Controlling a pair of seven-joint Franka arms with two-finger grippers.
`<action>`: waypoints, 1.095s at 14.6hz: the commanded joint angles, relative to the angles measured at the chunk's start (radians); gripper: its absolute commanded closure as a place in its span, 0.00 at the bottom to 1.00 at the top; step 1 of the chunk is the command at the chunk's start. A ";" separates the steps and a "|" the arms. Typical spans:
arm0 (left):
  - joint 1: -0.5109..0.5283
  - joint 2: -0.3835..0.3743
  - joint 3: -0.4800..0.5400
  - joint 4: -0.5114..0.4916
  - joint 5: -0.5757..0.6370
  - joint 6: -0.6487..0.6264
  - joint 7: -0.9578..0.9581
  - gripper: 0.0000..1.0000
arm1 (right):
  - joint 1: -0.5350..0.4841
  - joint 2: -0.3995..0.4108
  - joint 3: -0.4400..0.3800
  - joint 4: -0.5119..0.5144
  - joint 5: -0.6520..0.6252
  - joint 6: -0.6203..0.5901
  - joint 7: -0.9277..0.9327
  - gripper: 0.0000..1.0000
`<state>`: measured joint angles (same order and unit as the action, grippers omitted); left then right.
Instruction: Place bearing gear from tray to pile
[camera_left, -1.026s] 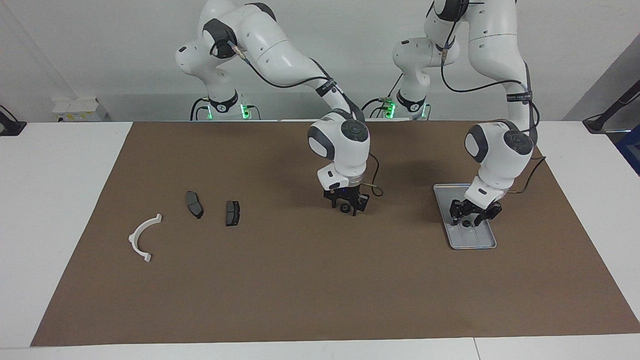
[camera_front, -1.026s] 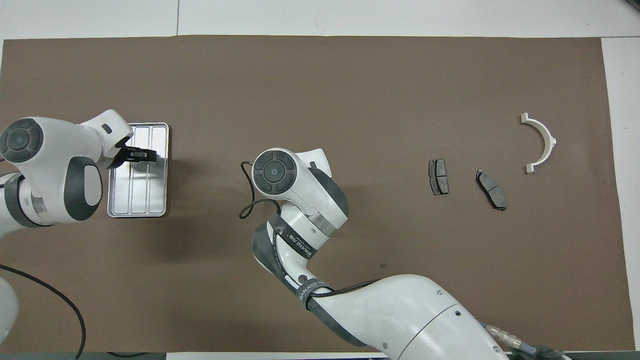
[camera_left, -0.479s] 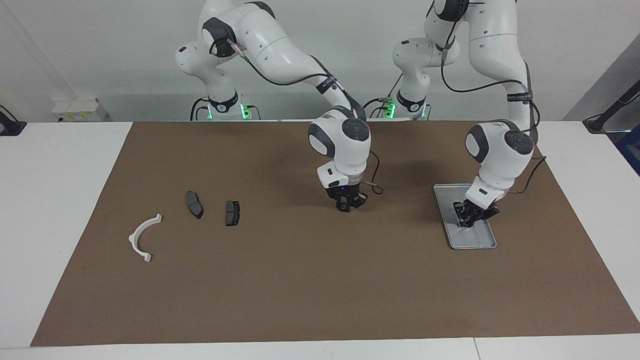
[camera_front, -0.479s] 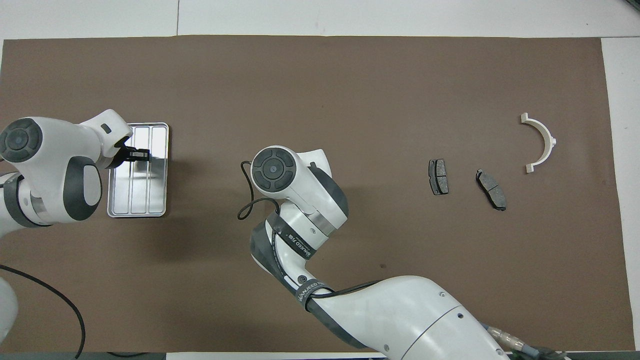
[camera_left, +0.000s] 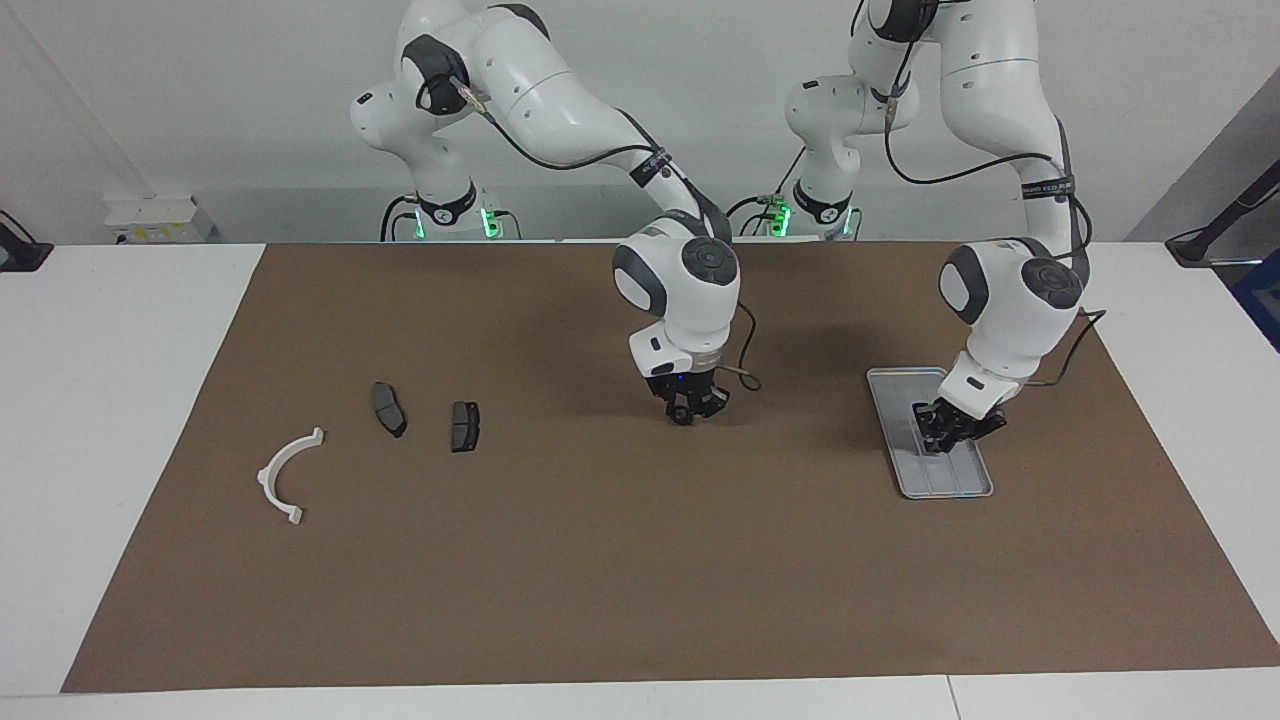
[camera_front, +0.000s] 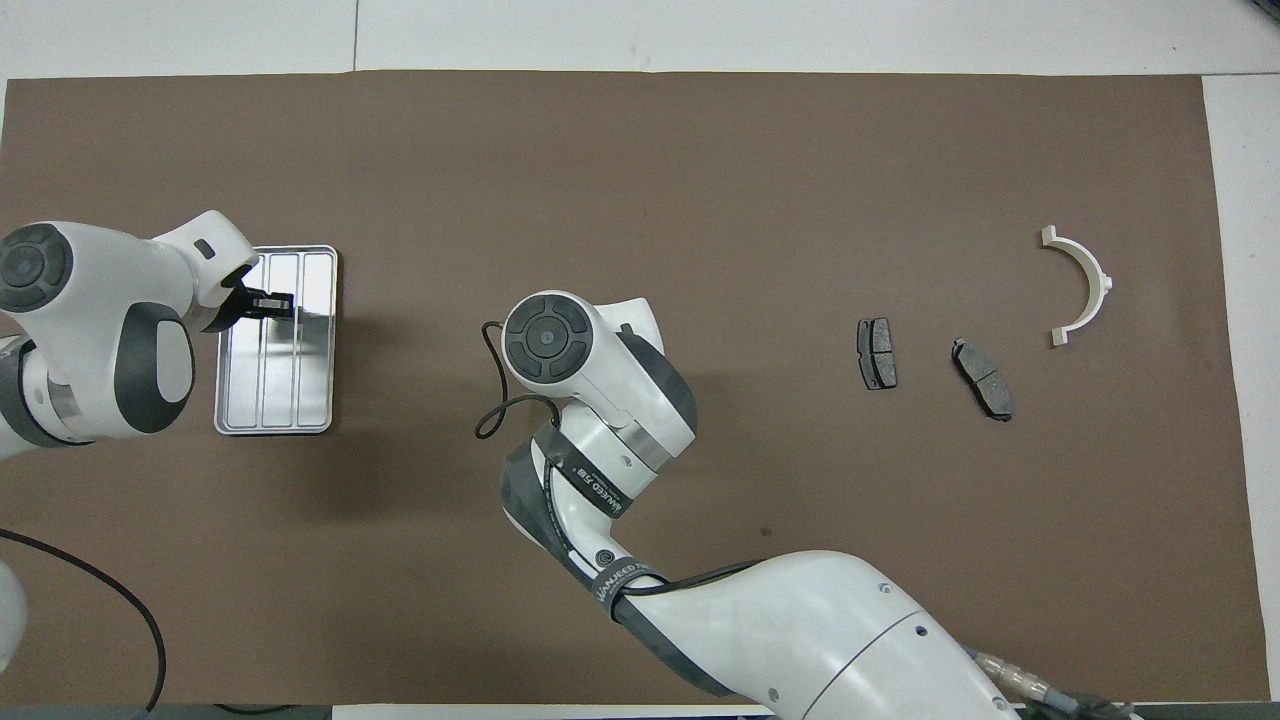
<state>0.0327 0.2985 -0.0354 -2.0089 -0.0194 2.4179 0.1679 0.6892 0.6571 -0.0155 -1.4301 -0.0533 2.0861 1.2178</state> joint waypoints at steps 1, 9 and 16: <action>-0.013 -0.016 0.009 0.004 -0.014 -0.034 -0.005 0.85 | -0.034 -0.042 0.006 0.017 0.000 -0.046 -0.064 1.00; -0.150 -0.104 0.005 0.033 -0.013 -0.173 -0.272 0.84 | -0.229 -0.253 0.006 0.016 0.012 -0.329 -0.590 1.00; -0.499 -0.101 0.005 0.093 0.128 -0.226 -0.847 0.84 | -0.454 -0.326 0.006 0.010 0.012 -0.419 -1.110 1.00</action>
<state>-0.3714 0.1986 -0.0509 -1.9365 0.0785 2.2298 -0.5486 0.2866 0.3547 -0.0227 -1.3971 -0.0528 1.6788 0.2190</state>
